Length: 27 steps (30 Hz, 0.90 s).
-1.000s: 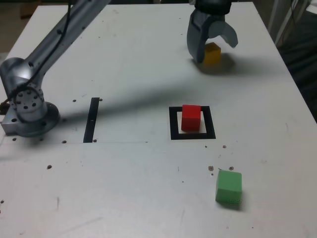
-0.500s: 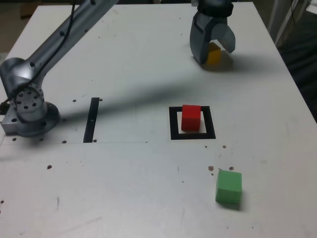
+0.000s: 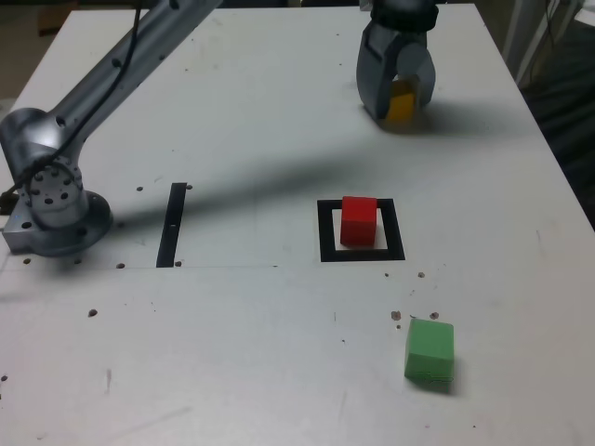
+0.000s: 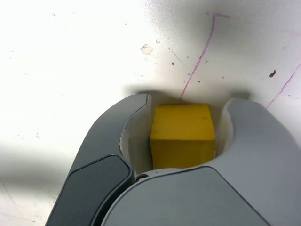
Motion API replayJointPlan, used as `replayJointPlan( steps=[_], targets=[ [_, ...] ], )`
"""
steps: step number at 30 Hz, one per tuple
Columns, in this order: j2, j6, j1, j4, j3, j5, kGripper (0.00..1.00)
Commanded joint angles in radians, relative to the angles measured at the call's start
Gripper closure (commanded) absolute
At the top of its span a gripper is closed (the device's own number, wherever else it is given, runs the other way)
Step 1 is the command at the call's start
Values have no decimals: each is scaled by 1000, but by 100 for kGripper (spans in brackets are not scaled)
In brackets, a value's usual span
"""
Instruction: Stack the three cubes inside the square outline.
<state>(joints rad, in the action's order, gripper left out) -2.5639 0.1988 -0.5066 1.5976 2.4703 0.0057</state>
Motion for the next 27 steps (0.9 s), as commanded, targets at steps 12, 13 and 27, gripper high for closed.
replayJointPlan(
  steps=[12,13,27],
  targets=[
    [137,30,41,2,-145,22,75],
    [155,31,48,0,-167,21,75],
    [432,-3,197,-147,-566,-12,75]
  ],
)
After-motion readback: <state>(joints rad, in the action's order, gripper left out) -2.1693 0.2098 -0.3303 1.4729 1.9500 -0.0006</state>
